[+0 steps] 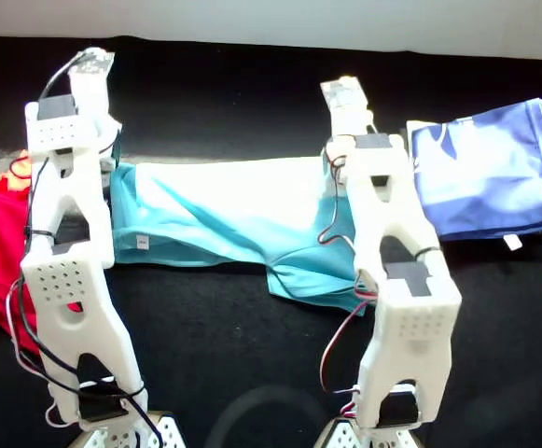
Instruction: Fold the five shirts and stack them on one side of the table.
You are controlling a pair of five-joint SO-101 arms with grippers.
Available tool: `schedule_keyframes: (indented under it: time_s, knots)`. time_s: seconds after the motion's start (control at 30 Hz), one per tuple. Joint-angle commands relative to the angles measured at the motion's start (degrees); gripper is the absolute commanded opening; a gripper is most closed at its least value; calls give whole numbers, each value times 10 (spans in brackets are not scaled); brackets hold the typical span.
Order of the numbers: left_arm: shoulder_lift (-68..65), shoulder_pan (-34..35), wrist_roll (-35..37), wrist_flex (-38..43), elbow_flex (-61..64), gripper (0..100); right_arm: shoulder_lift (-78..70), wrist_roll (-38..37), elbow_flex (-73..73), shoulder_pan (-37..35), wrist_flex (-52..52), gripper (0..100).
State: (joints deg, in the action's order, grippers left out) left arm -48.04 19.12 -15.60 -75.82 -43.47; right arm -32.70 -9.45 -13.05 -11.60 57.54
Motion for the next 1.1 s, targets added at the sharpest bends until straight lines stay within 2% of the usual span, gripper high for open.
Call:
schedule_keyframes:
  time_s: [0.0, 0.3, 0.5, 0.73, 1.07]
  knots:
    - [-6, 2, 4, 7, -15, 9, -41, 4, -64, 0, -7, 7]
    - [-12, 8, 13, 27, -31, 9, -95, 4, -140, 65, -5, 7]
    - [-16, -15, 123, -58, -153, 9, -95, 4, -202, 67, 61, 7]
    - [-36, -72, 125, -74, -175, 9, -95, 5, -253, 62, 110, 7]
    - [-120, -24, 127, -28, -177, 9, -131, 2, -255, 62, 112, 7]
